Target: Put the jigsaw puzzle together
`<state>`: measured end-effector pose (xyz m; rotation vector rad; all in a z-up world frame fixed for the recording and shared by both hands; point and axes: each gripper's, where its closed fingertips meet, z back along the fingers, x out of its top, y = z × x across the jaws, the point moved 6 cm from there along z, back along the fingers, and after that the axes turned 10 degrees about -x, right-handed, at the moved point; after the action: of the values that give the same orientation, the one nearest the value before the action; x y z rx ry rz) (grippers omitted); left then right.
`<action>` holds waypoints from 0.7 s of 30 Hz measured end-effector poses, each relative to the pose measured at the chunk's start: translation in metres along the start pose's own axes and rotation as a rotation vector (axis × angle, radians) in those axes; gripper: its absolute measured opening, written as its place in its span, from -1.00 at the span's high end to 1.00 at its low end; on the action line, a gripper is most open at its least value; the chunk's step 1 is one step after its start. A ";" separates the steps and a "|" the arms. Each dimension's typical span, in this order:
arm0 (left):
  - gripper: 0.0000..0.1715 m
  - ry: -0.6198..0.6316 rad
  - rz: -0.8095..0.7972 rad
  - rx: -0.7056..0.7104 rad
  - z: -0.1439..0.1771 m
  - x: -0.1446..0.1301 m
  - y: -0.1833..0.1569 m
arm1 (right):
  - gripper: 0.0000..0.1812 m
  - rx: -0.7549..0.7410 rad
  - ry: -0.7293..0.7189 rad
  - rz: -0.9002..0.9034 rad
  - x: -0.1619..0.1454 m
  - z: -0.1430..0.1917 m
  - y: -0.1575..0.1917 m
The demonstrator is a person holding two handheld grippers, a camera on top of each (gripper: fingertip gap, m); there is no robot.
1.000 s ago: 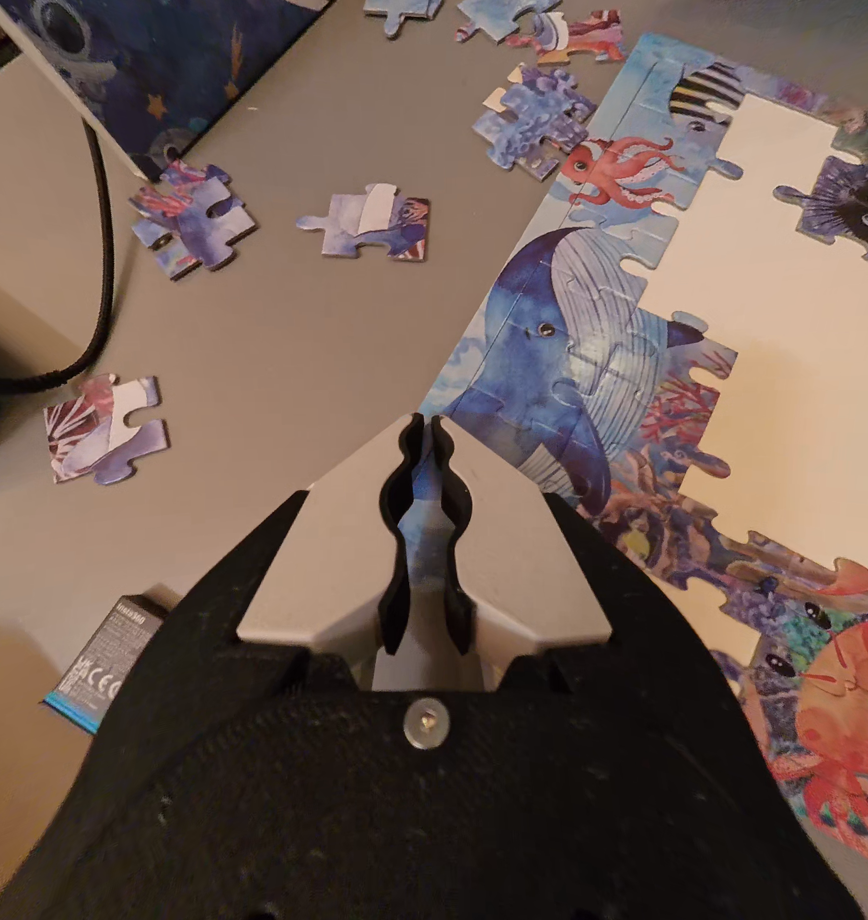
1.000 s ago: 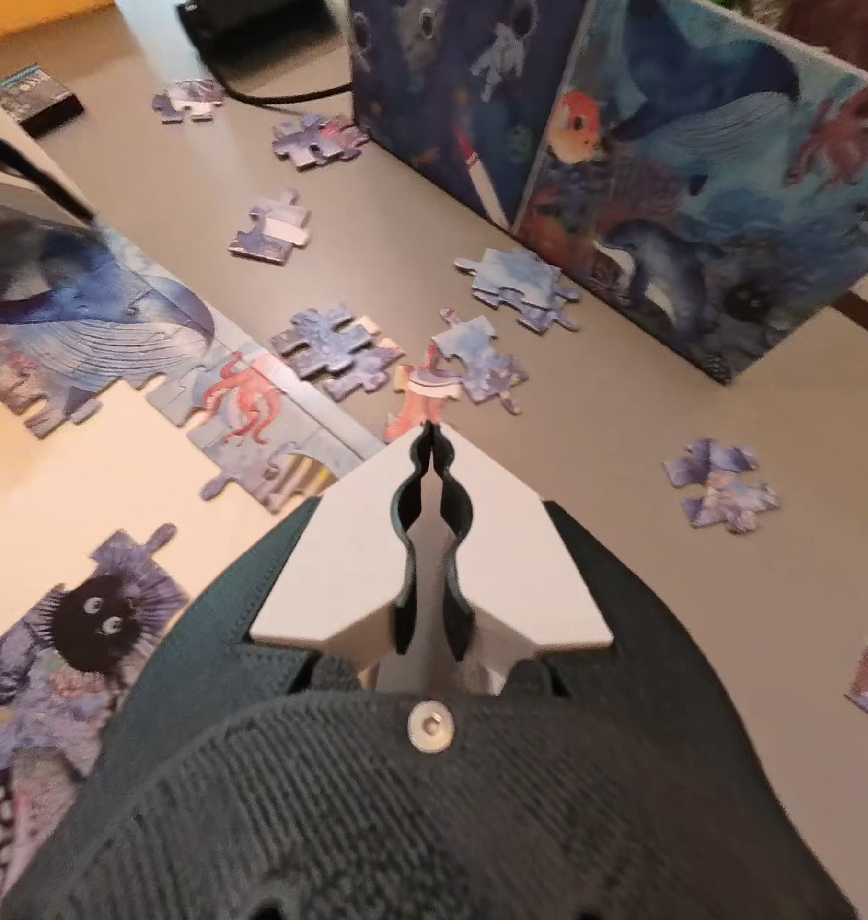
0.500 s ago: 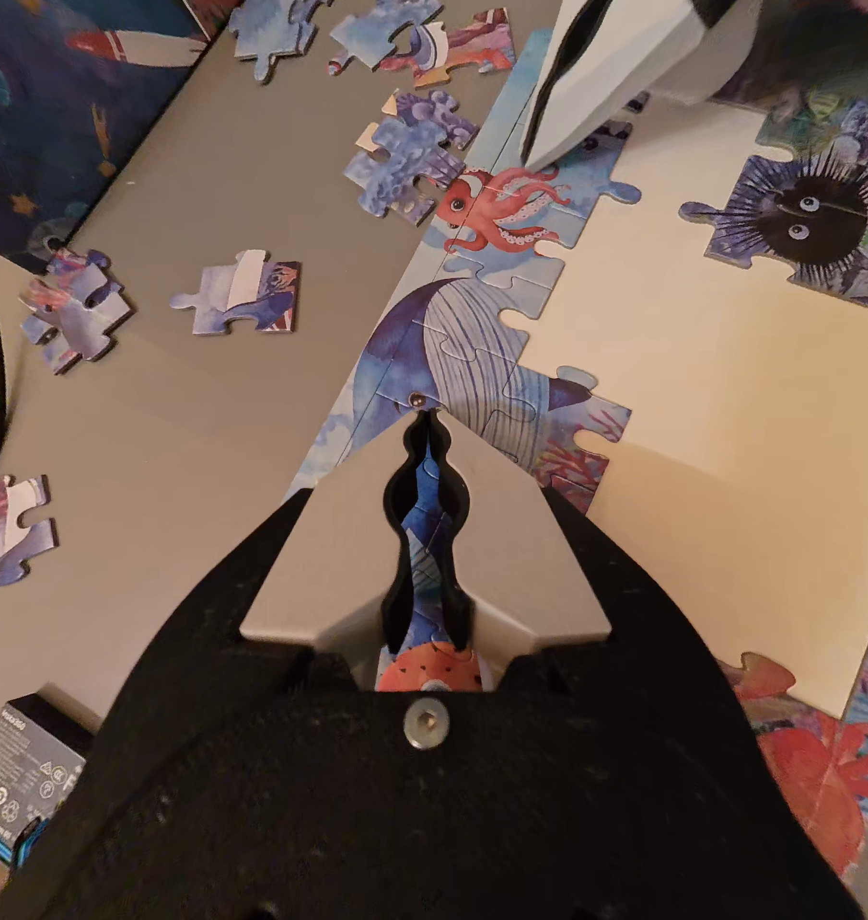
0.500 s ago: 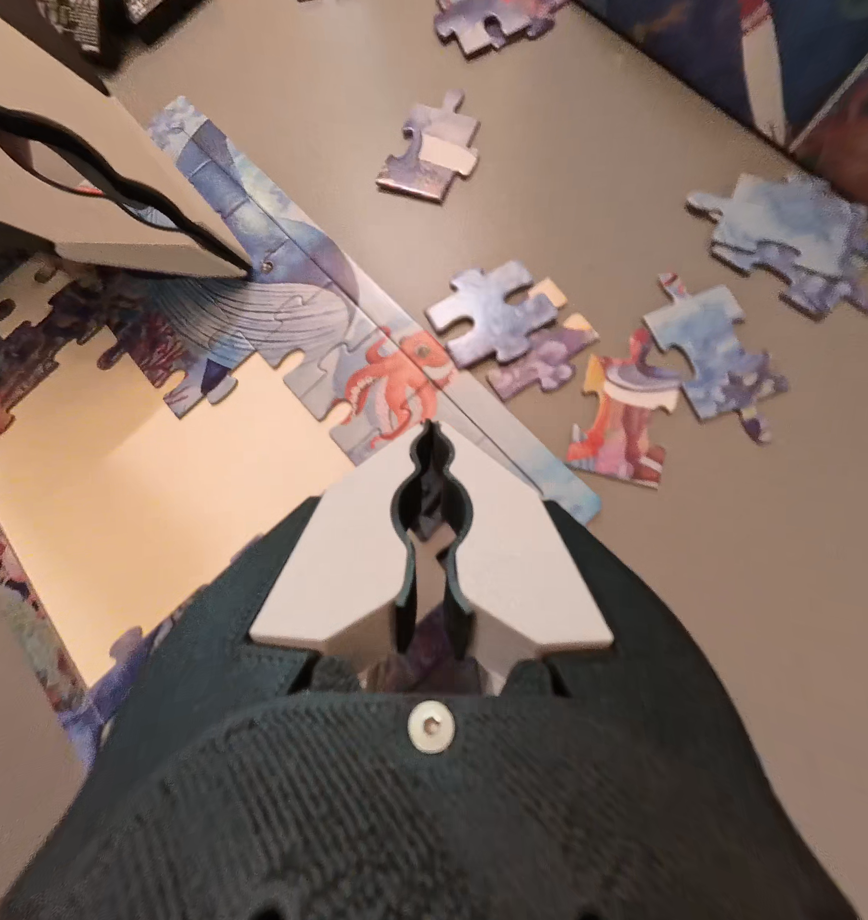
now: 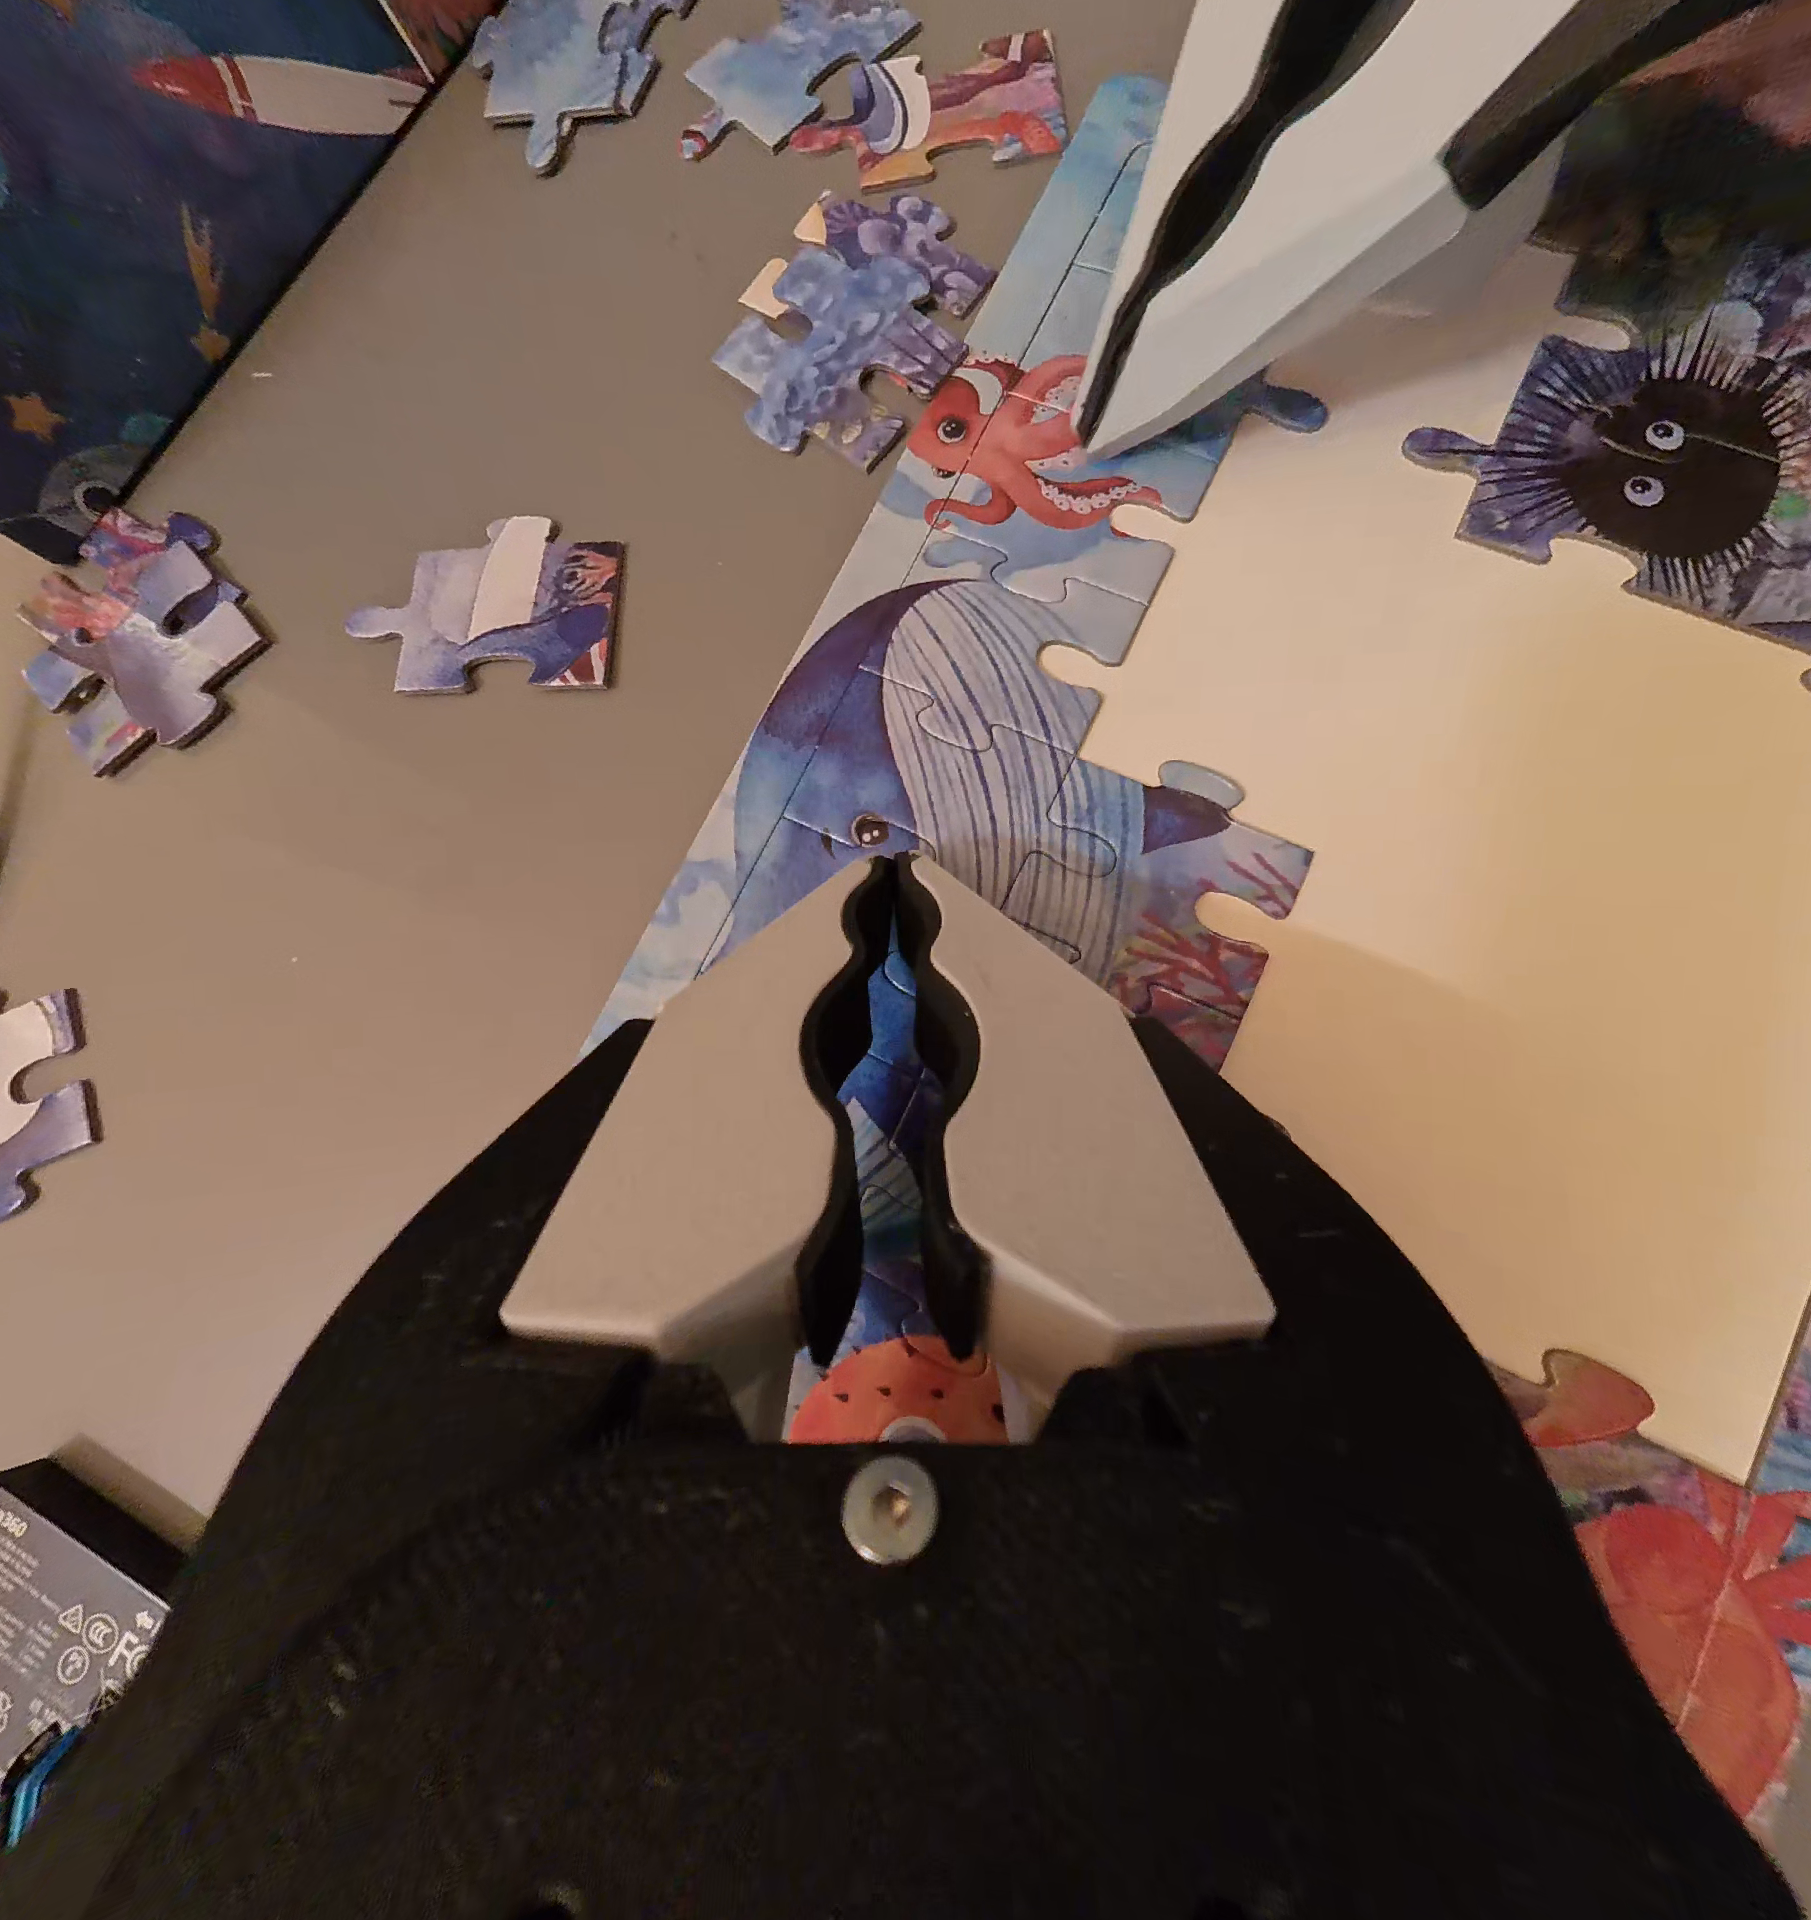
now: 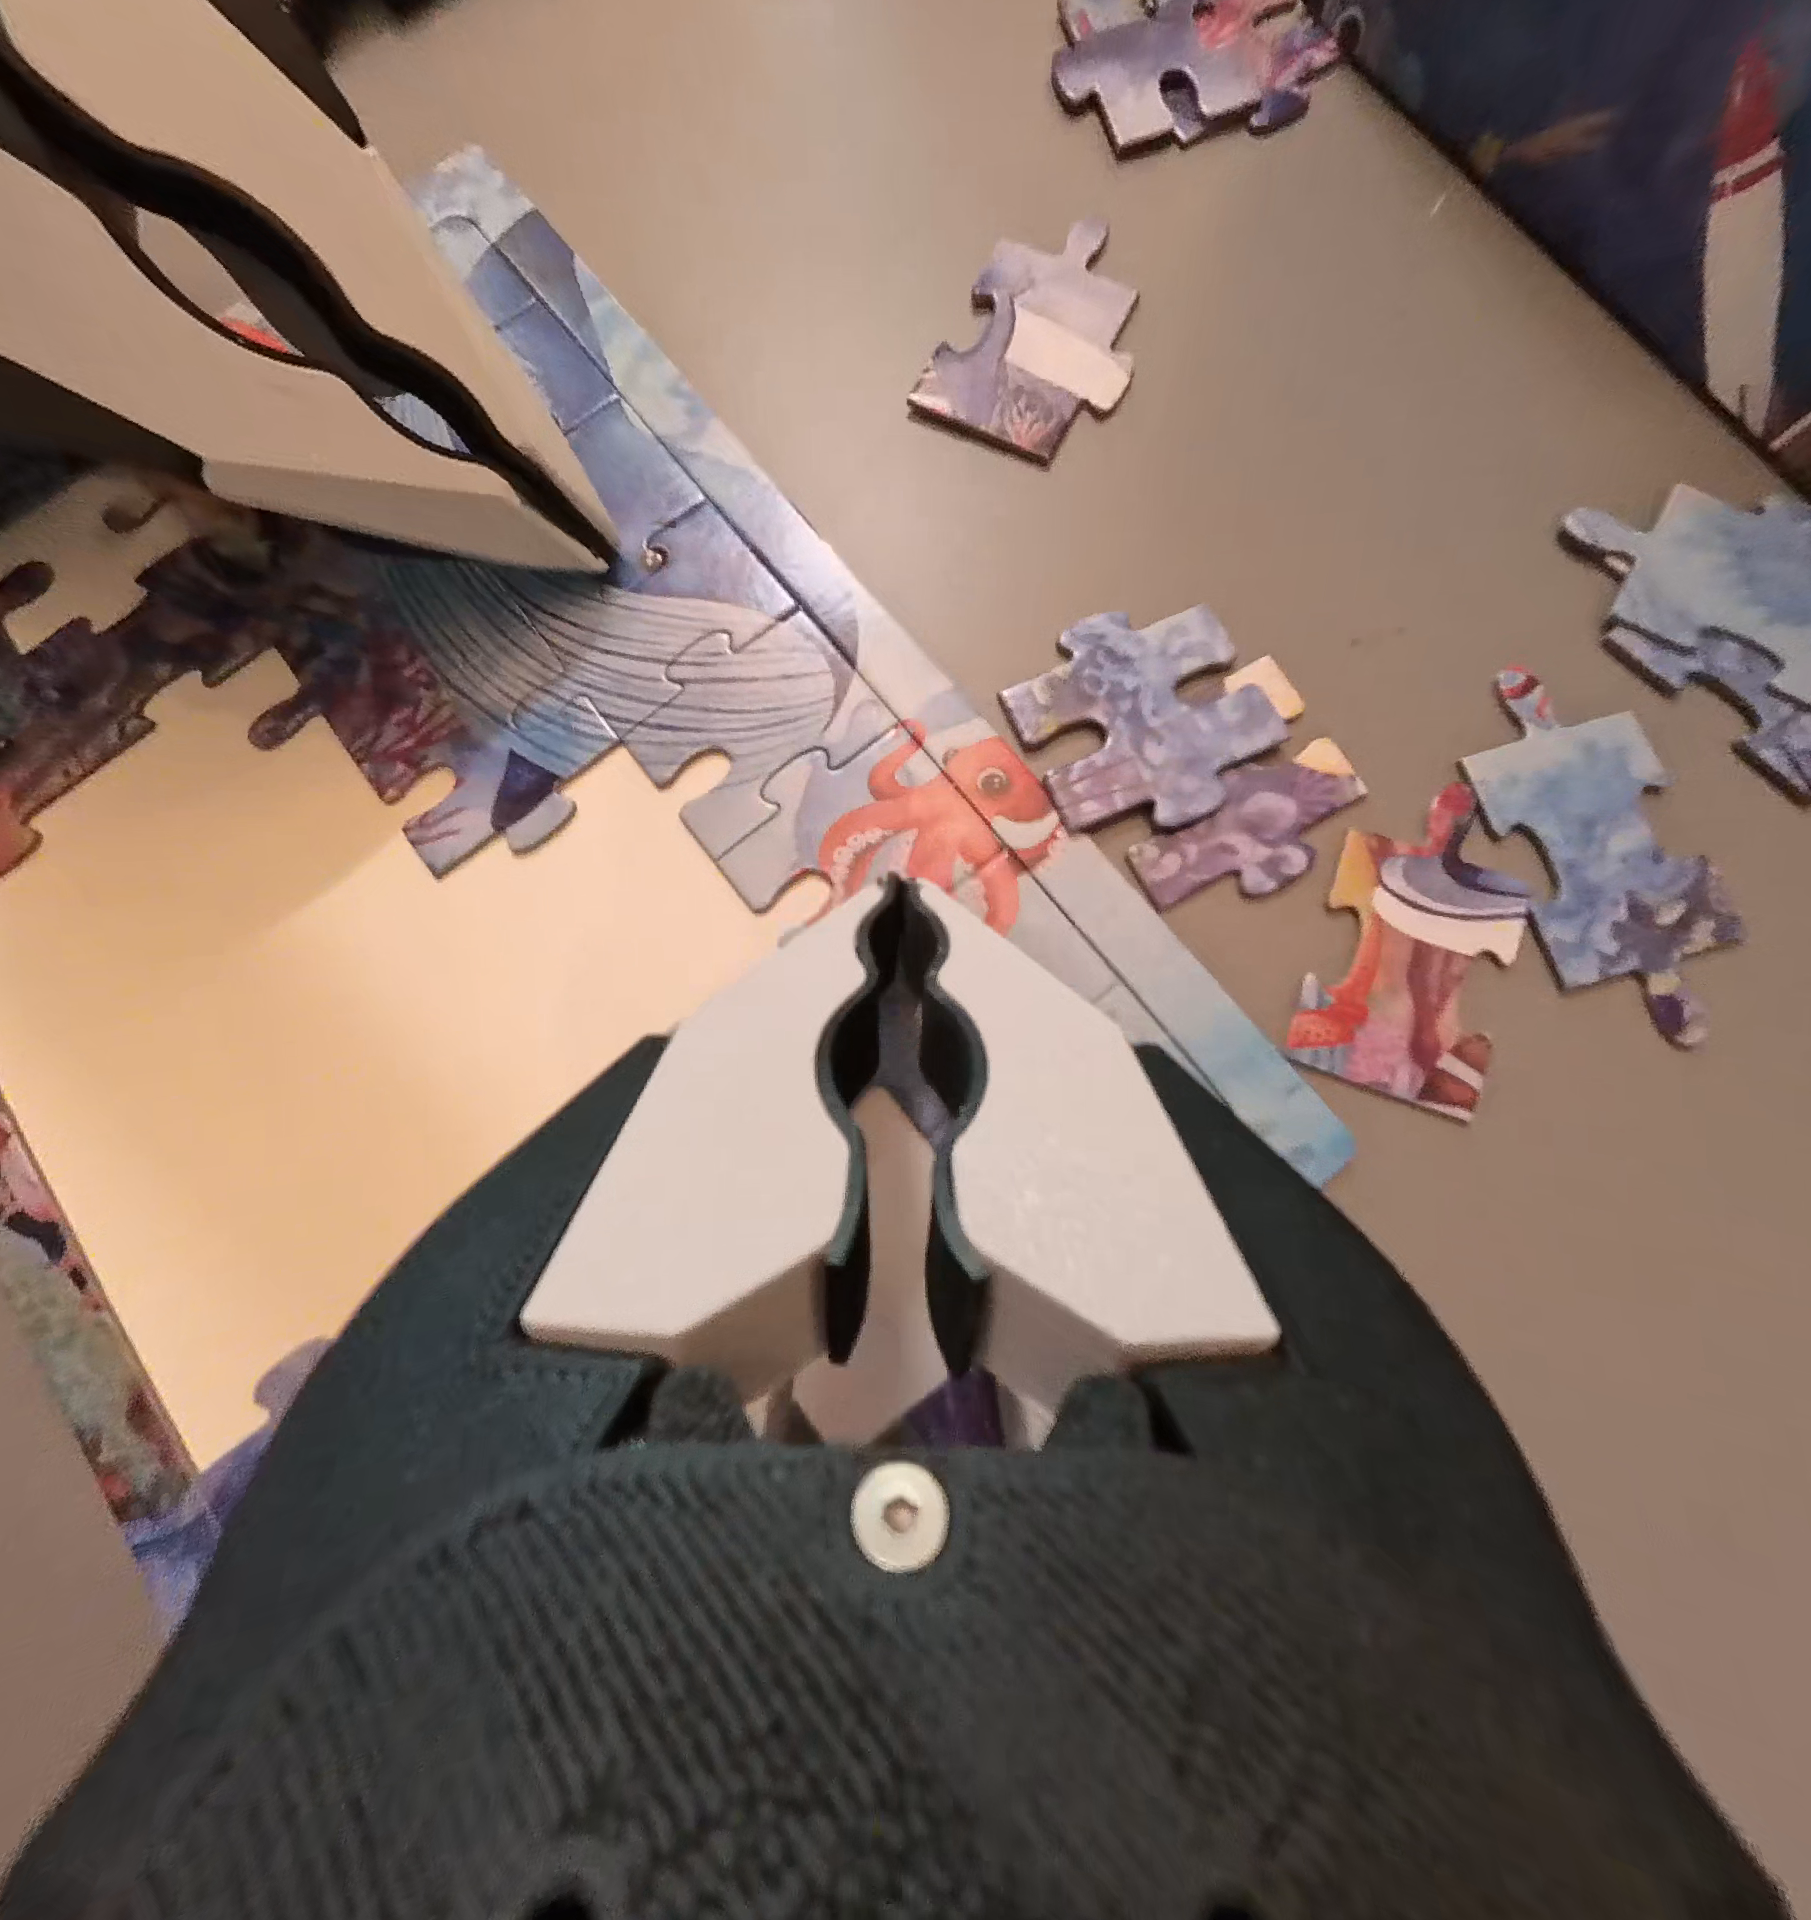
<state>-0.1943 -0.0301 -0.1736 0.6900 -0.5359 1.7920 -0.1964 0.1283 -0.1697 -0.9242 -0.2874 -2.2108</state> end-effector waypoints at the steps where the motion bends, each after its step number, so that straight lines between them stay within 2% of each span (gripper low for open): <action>1: 1.00 -0.001 0.000 -0.001 0.000 0.000 0.000 | 1.00 -0.001 0.014 -0.008 -0.002 0.002 -0.003; 6: 1.00 -0.007 -0.003 -0.006 0.000 0.000 0.000 | 1.00 0.001 0.085 -0.065 -0.017 0.018 -0.022; 9: 1.00 -0.006 -0.015 -0.004 0.001 0.000 0.000 | 1.00 -0.076 0.106 0.014 -0.023 0.027 -0.036; 11: 1.00 -0.029 -0.036 0.057 0.008 0.002 0.006 | 1.00 -0.181 0.021 0.000 -0.021 0.039 -0.057; 13: 1.00 -0.121 -0.024 0.088 0.020 0.008 0.012 | 1.00 -0.165 -0.119 -0.112 -0.014 0.055 -0.073; 16: 1.00 -0.241 0.055 0.047 0.035 0.012 0.021 | 1.00 -0.097 -0.294 -0.292 -0.012 0.073 -0.093; 18: 1.00 -0.251 0.091 0.029 0.037 0.008 0.027 | 1.00 -0.083 -0.334 -0.349 -0.016 0.077 -0.103; 21: 1.00 -0.222 0.075 0.072 0.037 0.003 0.033 | 1.00 -0.120 -0.303 -0.337 -0.024 0.071 -0.112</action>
<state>-0.2187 -0.0626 -0.1451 0.9367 -0.6551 1.8226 -0.2237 0.2532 -0.1287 -1.3653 -0.4856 -2.4068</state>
